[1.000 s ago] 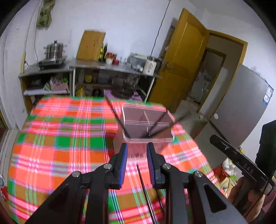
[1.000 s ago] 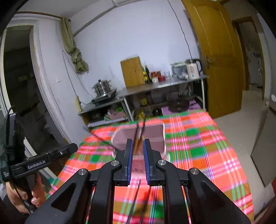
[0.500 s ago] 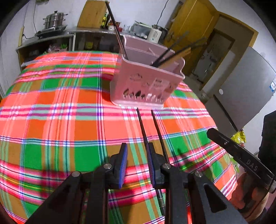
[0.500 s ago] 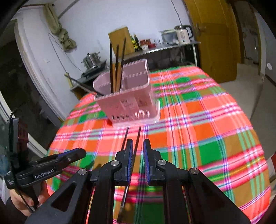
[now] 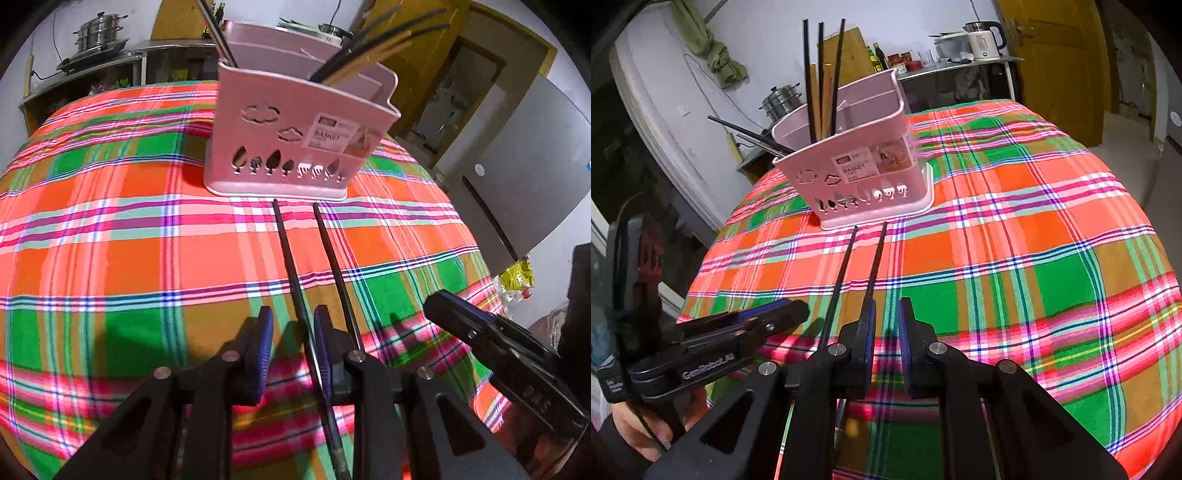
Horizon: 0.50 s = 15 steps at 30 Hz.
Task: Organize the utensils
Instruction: 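Move both open tools back down to the remaining black chopsticks, then grasp a black chopstick with the left tool while the right tool grasps another black chopstick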
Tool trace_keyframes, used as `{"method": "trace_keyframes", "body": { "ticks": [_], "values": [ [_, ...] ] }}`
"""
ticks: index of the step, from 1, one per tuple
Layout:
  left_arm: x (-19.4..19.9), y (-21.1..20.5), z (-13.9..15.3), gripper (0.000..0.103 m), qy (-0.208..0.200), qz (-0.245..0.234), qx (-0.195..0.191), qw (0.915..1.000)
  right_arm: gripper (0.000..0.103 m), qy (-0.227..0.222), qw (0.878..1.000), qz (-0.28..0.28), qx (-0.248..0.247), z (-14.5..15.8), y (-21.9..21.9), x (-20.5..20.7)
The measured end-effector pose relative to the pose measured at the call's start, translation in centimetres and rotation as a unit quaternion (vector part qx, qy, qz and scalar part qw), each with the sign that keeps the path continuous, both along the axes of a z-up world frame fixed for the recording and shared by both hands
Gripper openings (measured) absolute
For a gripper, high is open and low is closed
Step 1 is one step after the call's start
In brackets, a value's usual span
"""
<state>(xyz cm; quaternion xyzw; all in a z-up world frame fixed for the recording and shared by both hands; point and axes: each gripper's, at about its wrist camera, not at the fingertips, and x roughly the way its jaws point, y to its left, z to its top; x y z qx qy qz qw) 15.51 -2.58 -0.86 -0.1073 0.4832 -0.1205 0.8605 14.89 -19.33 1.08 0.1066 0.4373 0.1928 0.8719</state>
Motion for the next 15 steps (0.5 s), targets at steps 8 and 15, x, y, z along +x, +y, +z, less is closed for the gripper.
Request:
{"method": "trace_keyframes", "body": {
  "ticks": [8,15],
  "values": [
    [1.8,-1.6,-1.2,0.018,-0.003,-0.008,0.033,0.9994,0.012,0.01,1.0,-0.008,-0.001,-0.5,-0.6,0.0],
    [1.0,0.6,-1.3,0.009,-0.003,0.0,0.038,0.9993,0.012,0.013,1.0,0.006,-0.007,-0.6,1.1,0.7]
  ]
}}
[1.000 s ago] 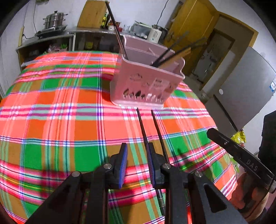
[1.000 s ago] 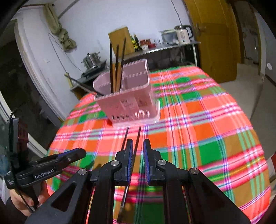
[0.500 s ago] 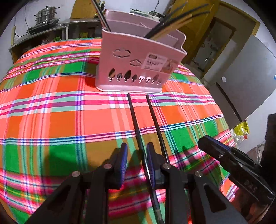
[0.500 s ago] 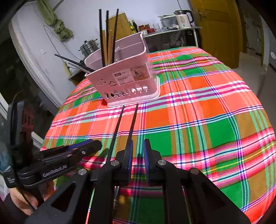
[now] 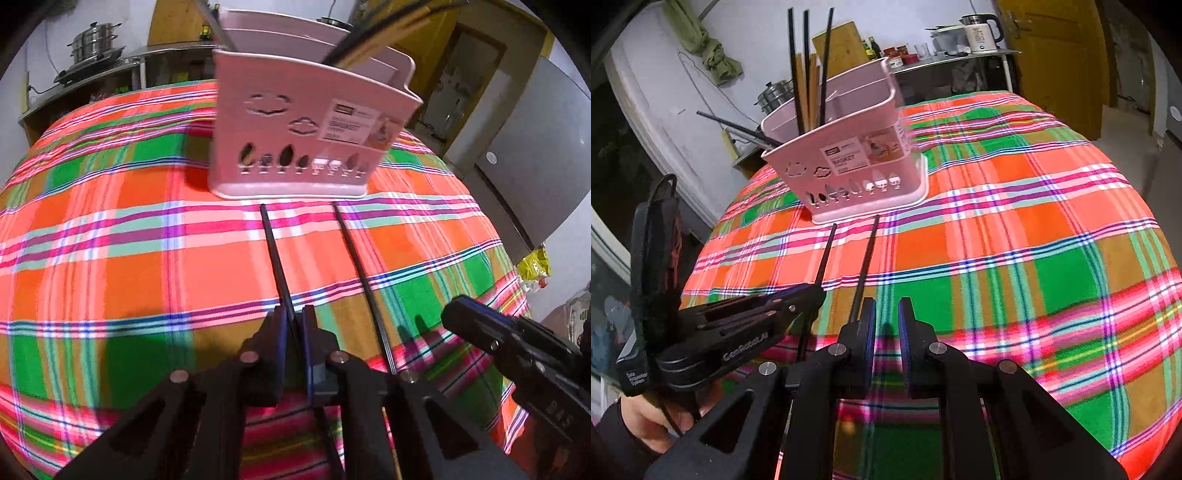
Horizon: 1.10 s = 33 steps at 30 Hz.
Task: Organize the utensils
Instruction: 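Grasp a black chopstick with the left tool while the right tool grasps another black chopstick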
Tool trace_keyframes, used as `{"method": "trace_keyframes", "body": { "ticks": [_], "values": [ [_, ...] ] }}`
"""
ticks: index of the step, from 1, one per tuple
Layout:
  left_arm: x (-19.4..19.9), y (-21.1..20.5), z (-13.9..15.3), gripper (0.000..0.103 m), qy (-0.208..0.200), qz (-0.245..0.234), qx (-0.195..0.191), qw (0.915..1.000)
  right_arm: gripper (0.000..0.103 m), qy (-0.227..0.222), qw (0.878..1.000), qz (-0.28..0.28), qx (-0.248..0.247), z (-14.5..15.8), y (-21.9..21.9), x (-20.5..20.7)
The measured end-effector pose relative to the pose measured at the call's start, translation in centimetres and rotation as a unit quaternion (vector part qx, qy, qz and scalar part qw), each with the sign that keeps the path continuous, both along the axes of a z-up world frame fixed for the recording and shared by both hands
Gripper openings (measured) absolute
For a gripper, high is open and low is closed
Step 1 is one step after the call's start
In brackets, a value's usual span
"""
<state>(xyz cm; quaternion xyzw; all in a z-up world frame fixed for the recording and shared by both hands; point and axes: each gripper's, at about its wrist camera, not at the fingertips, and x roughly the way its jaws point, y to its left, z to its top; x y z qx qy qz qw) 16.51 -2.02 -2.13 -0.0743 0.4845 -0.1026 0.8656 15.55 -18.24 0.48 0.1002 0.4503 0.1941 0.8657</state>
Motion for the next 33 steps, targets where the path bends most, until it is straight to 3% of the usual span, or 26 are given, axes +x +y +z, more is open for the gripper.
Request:
{"method": "trace_keyframes", "body": {
  "ticks": [15,24,27,30,33],
  "values": [
    [-0.1,4.2,-0.1,0.008,0.017,0.024,-0.01,0.9995,0.012,0.033,0.997,0.027,-0.062,-2.1,4.7,3.9],
    [1.9,2.8,0.1,0.013,0.023,-0.005,0.031,0.9992,0.012,0.043,0.993,0.034,-0.104,-2.3,6.4,5.1],
    [1.7,1.8,0.1,0.013,0.013,-0.014,0.063,0.9979,0.012,0.041,0.991,0.037,-0.123,-2.3,6.9,5.0],
    [1.8,1.7,0.2,0.007,0.014,-0.01,0.067,0.9976,0.007,0.048,0.992,0.039,-0.113,-2.3,6.7,5.2],
    [1.9,2.2,0.5,0.006,0.02,-0.005,0.047,0.9987,0.005,0.052,0.994,0.044,-0.086,-2.0,6.1,5.1]
  ]
}}
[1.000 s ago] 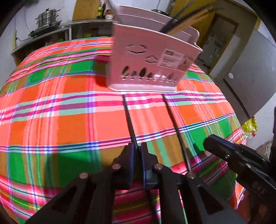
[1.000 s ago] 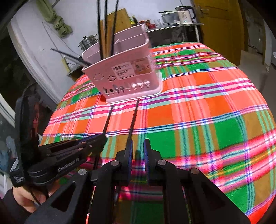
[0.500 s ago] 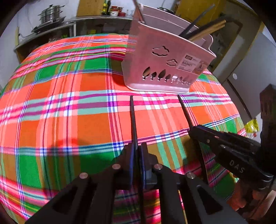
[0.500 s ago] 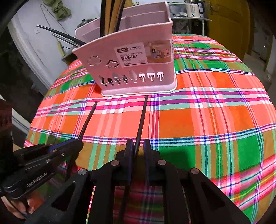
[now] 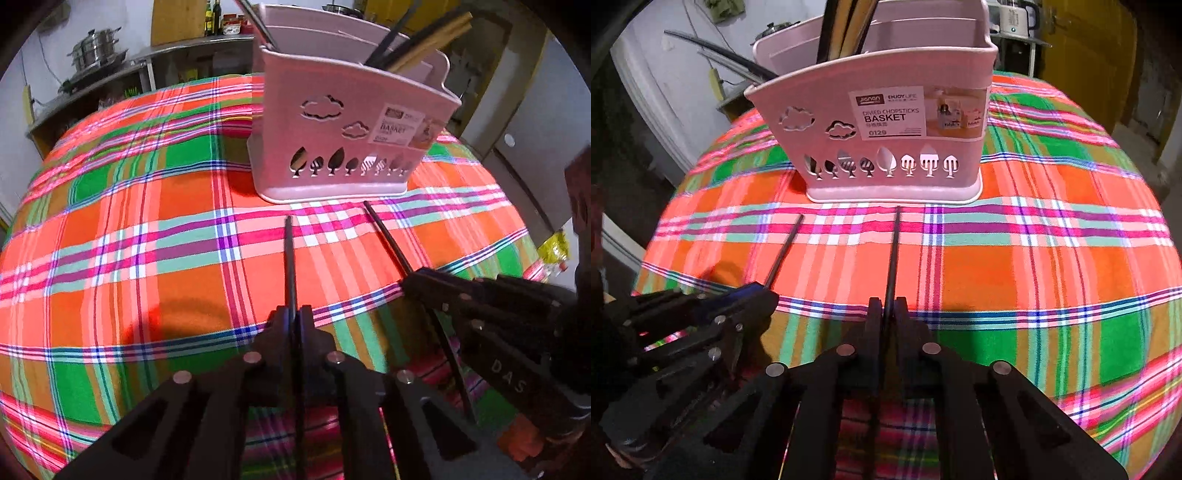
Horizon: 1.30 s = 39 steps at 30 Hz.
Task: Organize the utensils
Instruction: 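Grasp a black chopstick with the left tool while the right tool grasps another black chopstick, then lift both held black chopsticks upright and carry them over the pink basket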
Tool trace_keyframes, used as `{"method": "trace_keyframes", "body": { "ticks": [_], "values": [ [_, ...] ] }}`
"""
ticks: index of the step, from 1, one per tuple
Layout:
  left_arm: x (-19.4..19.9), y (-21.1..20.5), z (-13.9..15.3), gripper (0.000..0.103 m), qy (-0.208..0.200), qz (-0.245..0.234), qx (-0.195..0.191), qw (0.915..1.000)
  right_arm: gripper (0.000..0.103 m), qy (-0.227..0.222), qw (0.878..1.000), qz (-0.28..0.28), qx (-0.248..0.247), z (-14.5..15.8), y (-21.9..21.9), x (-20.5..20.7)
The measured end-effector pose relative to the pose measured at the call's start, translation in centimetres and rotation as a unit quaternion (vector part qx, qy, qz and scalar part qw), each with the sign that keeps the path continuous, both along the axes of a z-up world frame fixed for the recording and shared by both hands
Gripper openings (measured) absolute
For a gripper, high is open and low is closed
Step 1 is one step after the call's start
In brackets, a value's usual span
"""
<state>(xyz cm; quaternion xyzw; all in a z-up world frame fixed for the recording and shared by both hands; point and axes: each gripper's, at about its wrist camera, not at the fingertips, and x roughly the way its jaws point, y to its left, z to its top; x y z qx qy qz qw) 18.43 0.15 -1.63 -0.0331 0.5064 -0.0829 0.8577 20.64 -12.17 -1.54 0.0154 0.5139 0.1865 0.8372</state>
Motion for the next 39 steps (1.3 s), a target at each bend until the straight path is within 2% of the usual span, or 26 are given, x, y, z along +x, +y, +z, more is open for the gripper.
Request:
{"method": "trace_keyframes", "body": {
  "ticks": [13,28,32,39],
  "values": [
    [-1.5,1.6,6.0,0.006,-0.063,0.006,-0.04,0.9972,0.005,-0.062,0.997,-0.006,0.05,5.4,-2.3,-1.6],
    [-2.9,1.7,12.7,0.006,-0.134,-0.004,-0.052,0.9896,0.005,-0.14,0.986,-0.02,0.086,11.7,-4.1,-3.1],
    [-3.7,1.8,13.5,0.006,-0.143,-0.005,-0.055,0.9882,0.005,-0.151,0.984,-0.023,0.091,12.4,-4.5,-3.8],
    [-5.2,2.1,12.8,0.006,-0.132,-0.003,-0.061,0.9893,0.005,-0.153,0.984,-0.024,0.091,12.5,-5.1,-4.9]
  ]
}}
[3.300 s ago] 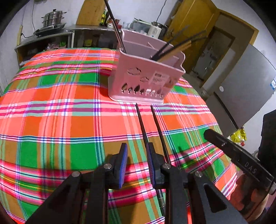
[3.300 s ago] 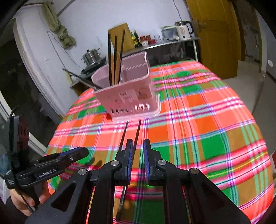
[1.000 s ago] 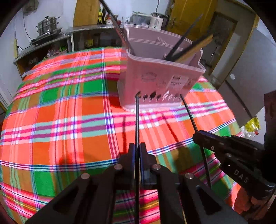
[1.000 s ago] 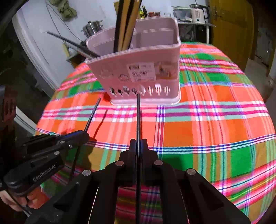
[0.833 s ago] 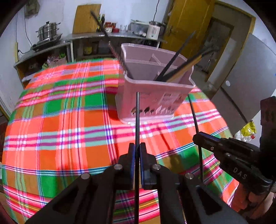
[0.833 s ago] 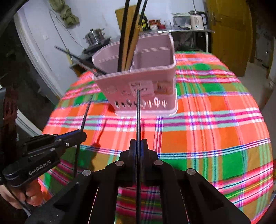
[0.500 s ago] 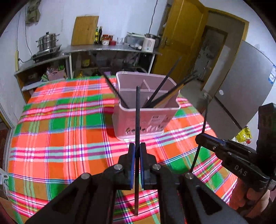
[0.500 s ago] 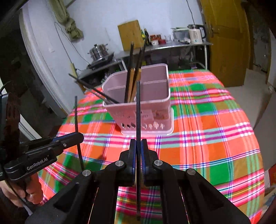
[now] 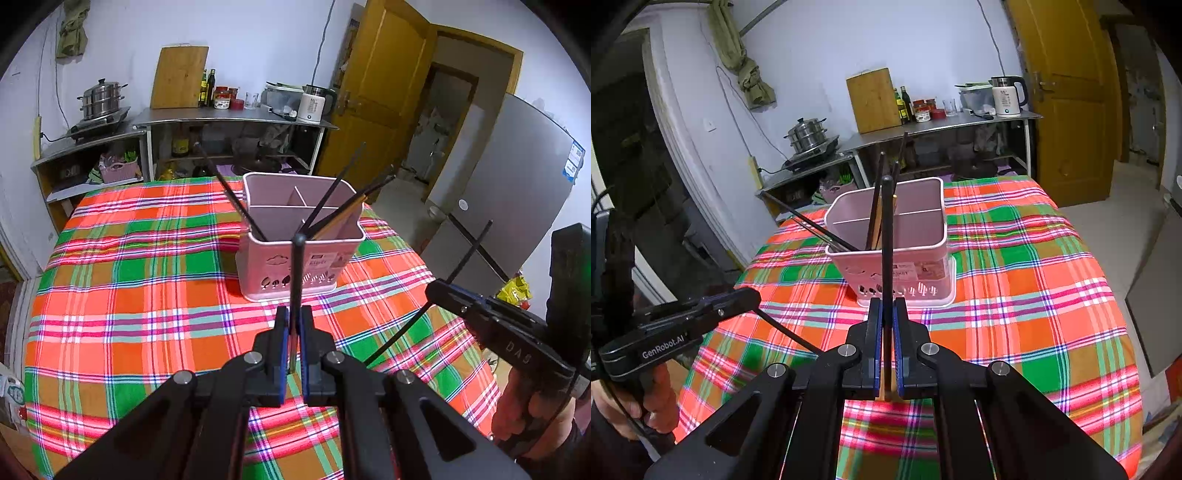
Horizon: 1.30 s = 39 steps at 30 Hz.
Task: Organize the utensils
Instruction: 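Lift both held black chopsticks upright and carry them over the pink basket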
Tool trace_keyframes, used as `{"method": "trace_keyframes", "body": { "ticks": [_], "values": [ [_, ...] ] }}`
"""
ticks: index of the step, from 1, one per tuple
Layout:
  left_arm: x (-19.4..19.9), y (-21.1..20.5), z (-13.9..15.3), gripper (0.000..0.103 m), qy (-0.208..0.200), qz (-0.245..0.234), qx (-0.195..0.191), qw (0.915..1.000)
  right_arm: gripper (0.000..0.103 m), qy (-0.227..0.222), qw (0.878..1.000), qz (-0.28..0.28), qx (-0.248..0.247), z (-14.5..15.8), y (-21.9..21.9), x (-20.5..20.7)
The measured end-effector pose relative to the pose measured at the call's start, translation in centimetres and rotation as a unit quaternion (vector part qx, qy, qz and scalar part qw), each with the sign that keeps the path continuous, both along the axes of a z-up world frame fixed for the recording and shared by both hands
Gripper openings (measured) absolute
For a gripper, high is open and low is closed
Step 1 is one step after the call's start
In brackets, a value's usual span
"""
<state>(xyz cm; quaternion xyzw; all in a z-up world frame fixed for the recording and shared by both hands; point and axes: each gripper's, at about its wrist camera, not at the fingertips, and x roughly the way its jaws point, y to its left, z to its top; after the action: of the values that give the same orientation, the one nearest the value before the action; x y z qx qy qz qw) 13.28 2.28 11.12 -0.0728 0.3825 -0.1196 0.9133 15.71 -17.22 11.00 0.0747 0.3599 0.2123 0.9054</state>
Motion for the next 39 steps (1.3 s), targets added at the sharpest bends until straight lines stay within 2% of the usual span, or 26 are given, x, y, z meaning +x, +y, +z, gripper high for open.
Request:
{"method": "trace_keyframes", "body": {
  "ticks": [13,24,39],
  "values": [
    [-1.3,0.2,0.5,0.006,0.007,-0.003,-0.007,0.9999,0.005,-0.021,1.0,-0.003,-0.002,0.9,-0.4,-1.5],
    [0.4,0.6,2.0,0.006,0.001,0.003,-0.008,1.0,0.005,-0.041,0.999,-0.007,0.001,1.9,0.4,-0.2],
    [3.6,2.9,9.2,0.006,-0.087,0.03,-0.049,0.9946,0.005,-0.117,0.992,-0.01,0.035,7.0,2.3,3.3]
  ]
}}
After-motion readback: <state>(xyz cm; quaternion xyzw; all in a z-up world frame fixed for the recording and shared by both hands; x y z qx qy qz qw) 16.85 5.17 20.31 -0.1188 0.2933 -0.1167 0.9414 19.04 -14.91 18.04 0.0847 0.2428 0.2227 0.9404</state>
